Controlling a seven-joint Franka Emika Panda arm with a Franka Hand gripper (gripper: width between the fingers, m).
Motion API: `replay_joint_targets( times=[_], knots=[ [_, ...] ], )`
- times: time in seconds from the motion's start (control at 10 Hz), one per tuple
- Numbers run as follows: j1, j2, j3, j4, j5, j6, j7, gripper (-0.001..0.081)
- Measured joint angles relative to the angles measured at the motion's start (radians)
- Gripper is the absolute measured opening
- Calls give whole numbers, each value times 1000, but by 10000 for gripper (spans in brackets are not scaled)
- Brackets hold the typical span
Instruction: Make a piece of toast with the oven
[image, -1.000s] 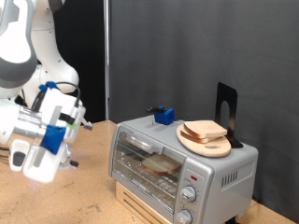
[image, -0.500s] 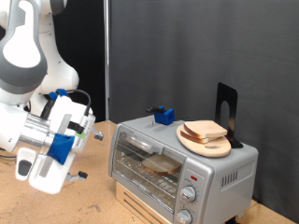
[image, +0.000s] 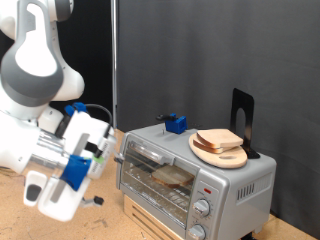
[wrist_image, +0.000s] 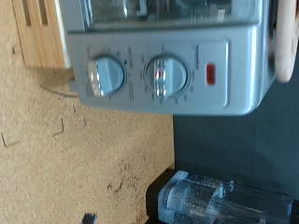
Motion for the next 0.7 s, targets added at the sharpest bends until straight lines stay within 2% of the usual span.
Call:
replay_joint_targets(
  times=[0.4, 0.7],
  knots=[
    [25, 129, 40, 161, 8, 5, 23, 808],
    [67, 224, 50, 280, 2, 19, 91, 808]
  ],
)
